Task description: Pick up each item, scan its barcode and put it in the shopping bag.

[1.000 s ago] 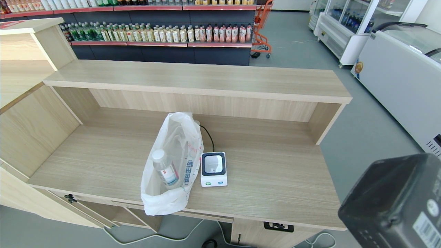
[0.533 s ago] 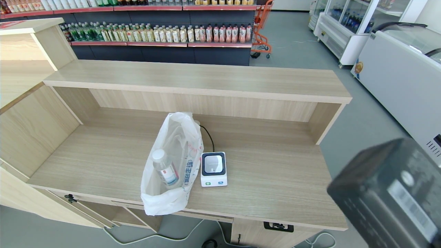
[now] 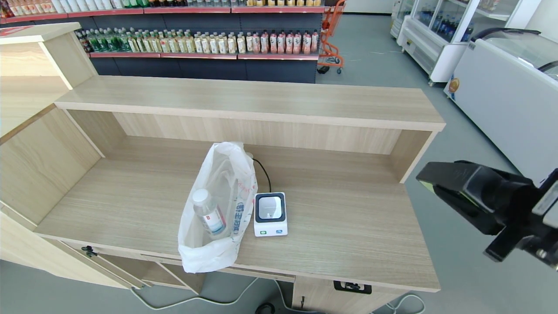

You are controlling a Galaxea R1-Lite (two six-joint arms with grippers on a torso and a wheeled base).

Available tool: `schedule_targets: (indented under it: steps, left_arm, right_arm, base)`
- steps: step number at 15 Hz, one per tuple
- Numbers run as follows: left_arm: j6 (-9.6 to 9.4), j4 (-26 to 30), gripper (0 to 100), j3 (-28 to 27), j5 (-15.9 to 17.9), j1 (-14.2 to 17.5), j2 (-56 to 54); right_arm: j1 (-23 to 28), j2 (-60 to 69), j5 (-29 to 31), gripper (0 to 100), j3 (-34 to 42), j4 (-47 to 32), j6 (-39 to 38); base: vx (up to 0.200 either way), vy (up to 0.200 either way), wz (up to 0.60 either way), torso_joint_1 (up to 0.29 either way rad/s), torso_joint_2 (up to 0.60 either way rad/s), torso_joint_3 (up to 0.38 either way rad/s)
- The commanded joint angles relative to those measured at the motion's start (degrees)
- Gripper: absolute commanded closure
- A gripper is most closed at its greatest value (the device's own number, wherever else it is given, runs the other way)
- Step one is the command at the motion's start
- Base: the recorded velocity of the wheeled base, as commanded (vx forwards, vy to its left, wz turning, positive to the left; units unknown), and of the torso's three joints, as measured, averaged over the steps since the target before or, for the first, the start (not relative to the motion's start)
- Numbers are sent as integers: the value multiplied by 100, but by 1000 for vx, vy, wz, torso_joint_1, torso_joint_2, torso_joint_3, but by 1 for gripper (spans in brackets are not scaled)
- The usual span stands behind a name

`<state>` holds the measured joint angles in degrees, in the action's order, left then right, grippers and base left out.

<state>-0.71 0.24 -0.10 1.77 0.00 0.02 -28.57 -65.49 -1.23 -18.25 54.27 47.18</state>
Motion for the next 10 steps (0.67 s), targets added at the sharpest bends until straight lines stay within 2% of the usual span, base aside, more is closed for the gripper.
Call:
schedule_targets:
  steps: [1, 2, 3, 5, 7, 10]
  left_arm:
    - [0, 2, 100, 1, -1, 0, -2]
    - [0, 2, 100, 1, -1, 0, -2]
    - [0, 2, 100, 1, -1, 0, -2]
    - [0, 2, 100, 1, 8, 0, 6]
    - [0, 2, 100, 1, -1, 0, -2]
    - [0, 2, 100, 1, -1, 0, -2]
  right_arm:
    - [871, 106, 167, 100, -891, -804, -2116]
    - [1337, 36, 167, 100, -1348, -1551, -3355]
    - [1609, 10, 114, 100, -1673, -2404, -4234]
    - [1680, 10, -378, 100, -2042, -3792, -6001]
    - [1671, -166, -852, 100, -2077, -3977, -6730]
    - [1662, -632, -1081, 100, -2121, -3863, -6871]
  base:
    - [0, 0, 0, 0, 0, 0]
    - [0, 0, 0, 0, 0, 0]
    - [0, 0, 0, 0, 0, 0]
    - [0, 0, 0, 0, 0, 0]
    - [0, 0, 0, 0, 0, 0]
    - [0, 0, 0, 0, 0, 0]
